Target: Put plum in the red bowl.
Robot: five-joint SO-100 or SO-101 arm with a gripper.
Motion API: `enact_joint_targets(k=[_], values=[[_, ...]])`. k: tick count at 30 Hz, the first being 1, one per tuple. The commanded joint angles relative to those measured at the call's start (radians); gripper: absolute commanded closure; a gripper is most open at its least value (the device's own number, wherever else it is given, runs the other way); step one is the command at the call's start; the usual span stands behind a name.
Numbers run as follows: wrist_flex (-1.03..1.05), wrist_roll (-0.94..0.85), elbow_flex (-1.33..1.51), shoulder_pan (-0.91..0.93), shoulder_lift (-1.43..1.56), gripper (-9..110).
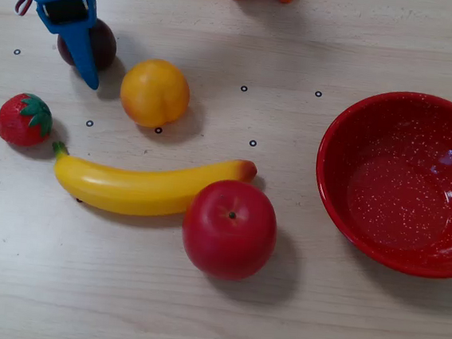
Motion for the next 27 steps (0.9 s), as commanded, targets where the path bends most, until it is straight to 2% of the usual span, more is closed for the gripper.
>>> enact_joint_targets(k=[1,8,10,12,16,20,27], values=[[0.029,0.026,-0.037,-0.006,0.028,68],[0.041,0.029,-0.035,-0.006,0.029,74],[0.043,0.031,-0.035,-0.005,0.029,79],[0.043,0.046,-0.035,-0.005,0.029,92],[0.064,0.064,-0.044,-0.011,0.034,100],[0.166,0.052,-0.106,-0.023,0.048,101],[0.489,-0.124,-0.417,-0.008,0.101,101]])
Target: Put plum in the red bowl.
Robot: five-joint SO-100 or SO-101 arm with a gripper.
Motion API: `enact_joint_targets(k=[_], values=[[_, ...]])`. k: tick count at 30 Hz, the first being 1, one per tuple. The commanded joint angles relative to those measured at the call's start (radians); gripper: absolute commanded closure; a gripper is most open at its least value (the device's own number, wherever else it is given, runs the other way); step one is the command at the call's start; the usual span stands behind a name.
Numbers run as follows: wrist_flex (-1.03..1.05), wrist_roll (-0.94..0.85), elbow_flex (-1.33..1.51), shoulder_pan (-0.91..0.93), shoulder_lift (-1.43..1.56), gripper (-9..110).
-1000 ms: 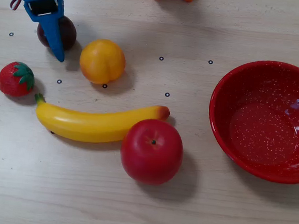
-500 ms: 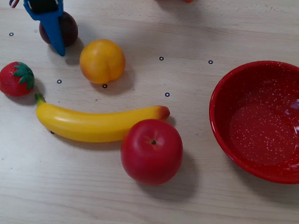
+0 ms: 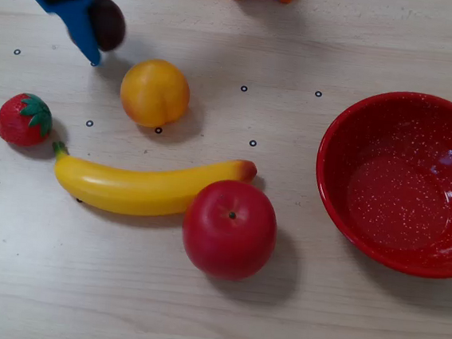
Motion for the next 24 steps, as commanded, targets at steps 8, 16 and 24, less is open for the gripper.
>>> enact_joint_targets(k=[8,16,24], values=[[0.258,-0.23,-0.476,0.035,0.213,101],[0.249,-0.476,-0.744,0.199,0.295,101],[0.147,-0.782,-0.811,0.532,0.39,101]])
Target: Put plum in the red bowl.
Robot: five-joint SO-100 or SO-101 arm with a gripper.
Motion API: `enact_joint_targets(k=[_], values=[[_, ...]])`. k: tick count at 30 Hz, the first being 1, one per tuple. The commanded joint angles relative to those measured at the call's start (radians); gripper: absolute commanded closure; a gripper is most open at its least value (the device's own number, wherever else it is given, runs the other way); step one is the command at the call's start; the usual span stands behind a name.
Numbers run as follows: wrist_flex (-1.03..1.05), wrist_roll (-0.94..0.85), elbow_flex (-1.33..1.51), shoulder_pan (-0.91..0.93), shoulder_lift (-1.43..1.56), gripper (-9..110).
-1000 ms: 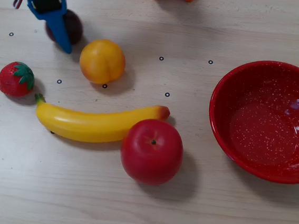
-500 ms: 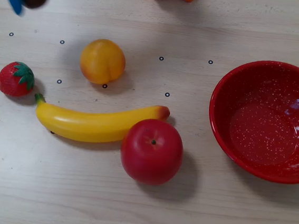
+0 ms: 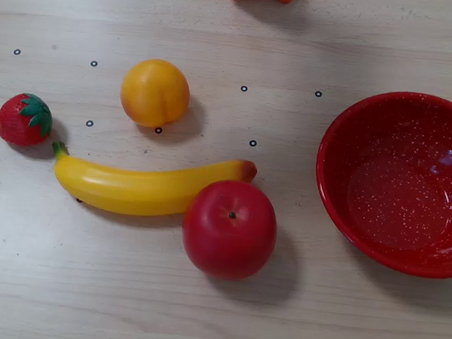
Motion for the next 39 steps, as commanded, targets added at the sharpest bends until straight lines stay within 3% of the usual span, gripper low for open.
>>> enact_joint_targets(k=[1,13,20,30,35,39], values=[[-0.017,-0.11,-0.087,0.138,0.123,101],[0.094,-0.494,-0.018,0.721,0.244,101],[0.067,-0.621,0.204,1.012,0.278,101],[-0.483,-0.526,0.919,1.195,0.414,98],[-0.752,-0.492,1.166,1.2,0.413,81],[-0.857,-0.483,1.23,1.192,0.353,73]])
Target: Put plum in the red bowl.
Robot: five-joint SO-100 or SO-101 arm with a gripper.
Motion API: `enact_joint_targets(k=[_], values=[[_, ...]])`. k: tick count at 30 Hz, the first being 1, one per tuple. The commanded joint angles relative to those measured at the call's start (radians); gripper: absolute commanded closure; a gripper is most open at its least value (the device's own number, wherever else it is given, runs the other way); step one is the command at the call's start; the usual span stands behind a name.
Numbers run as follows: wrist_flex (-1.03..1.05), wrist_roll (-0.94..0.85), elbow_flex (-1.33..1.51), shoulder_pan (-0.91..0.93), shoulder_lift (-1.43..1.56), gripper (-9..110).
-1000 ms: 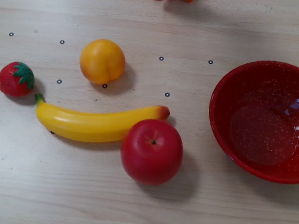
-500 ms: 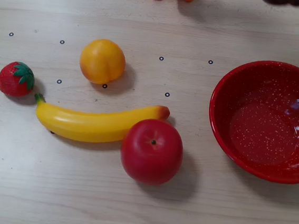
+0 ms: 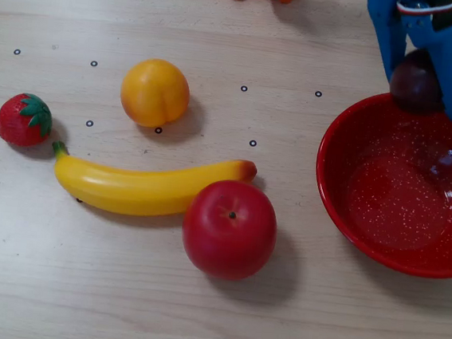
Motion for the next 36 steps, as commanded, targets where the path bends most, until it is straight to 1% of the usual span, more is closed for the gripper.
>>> enact_joint_targets(k=[1,7,10,15,18,22,26,29,36], values=[[-0.081,0.023,-0.035,0.009,0.006,71],[-0.15,0.049,-0.009,-0.023,-0.061,53],[-0.141,0.071,-0.012,-0.04,-0.077,49],[-0.078,0.043,-0.094,-0.058,-0.055,50],[0.02,0.025,-0.216,-0.063,-0.025,55],[0.12,0.025,-0.33,-0.087,0.04,72],[0.19,0.041,-0.348,-0.137,0.137,88],[0.285,0.044,-0.373,-0.198,0.187,100],[0.282,0.075,-0.14,-0.387,0.459,101]])
